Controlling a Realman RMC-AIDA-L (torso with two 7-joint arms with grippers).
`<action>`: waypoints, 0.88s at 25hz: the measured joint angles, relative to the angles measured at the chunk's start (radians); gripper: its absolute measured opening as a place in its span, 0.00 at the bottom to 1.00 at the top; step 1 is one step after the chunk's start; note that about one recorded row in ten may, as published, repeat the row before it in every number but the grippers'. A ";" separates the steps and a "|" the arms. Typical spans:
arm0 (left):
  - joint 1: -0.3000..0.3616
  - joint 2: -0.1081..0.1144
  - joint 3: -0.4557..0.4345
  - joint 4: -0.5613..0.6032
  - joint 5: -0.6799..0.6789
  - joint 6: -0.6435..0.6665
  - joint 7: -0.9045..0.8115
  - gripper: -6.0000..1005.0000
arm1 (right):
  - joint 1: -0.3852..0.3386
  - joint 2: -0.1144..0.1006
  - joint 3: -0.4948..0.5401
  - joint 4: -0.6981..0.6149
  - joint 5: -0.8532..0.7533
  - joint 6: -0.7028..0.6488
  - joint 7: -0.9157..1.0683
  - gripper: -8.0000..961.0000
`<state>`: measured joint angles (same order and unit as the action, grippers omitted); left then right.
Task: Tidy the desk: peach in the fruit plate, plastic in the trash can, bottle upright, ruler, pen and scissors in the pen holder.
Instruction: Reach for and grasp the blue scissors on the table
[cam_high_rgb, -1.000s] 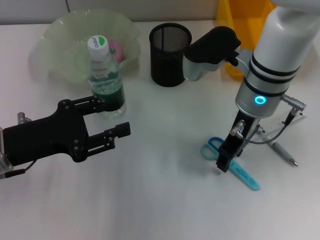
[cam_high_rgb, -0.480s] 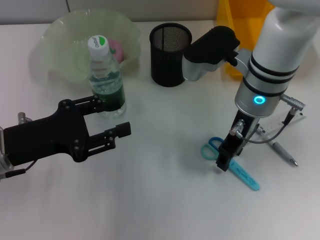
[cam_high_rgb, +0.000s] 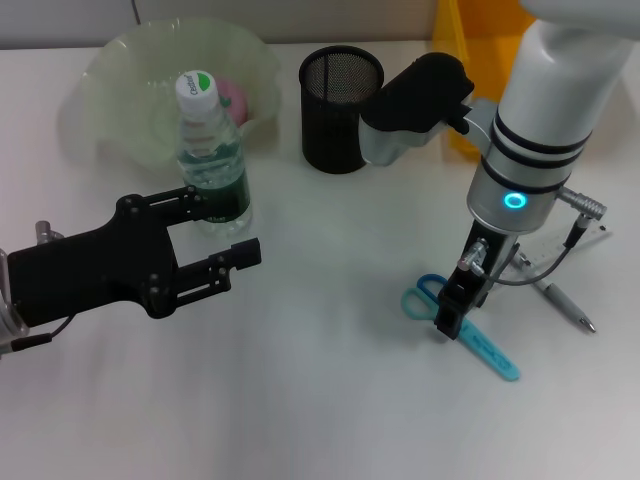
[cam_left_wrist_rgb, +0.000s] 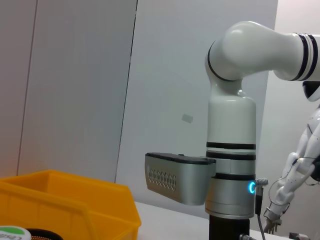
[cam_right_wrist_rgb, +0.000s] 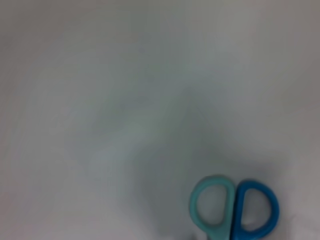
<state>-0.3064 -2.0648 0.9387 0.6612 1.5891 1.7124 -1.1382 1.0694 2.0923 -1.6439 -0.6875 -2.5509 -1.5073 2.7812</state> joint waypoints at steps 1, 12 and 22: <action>0.000 0.000 0.000 0.000 0.000 -0.001 0.000 0.59 | 0.001 0.000 -0.003 0.000 0.000 0.001 0.000 0.57; 0.000 0.000 -0.001 0.000 0.000 -0.007 0.000 0.59 | 0.004 0.000 -0.004 -0.010 0.002 0.002 0.003 0.57; -0.013 0.000 -0.009 -0.033 -0.002 -0.010 0.033 0.59 | 0.006 0.000 -0.003 -0.009 0.002 0.006 0.003 0.57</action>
<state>-0.3190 -2.0645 0.9299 0.6286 1.5875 1.7024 -1.1056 1.0757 2.0923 -1.6474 -0.6968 -2.5493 -1.5016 2.7841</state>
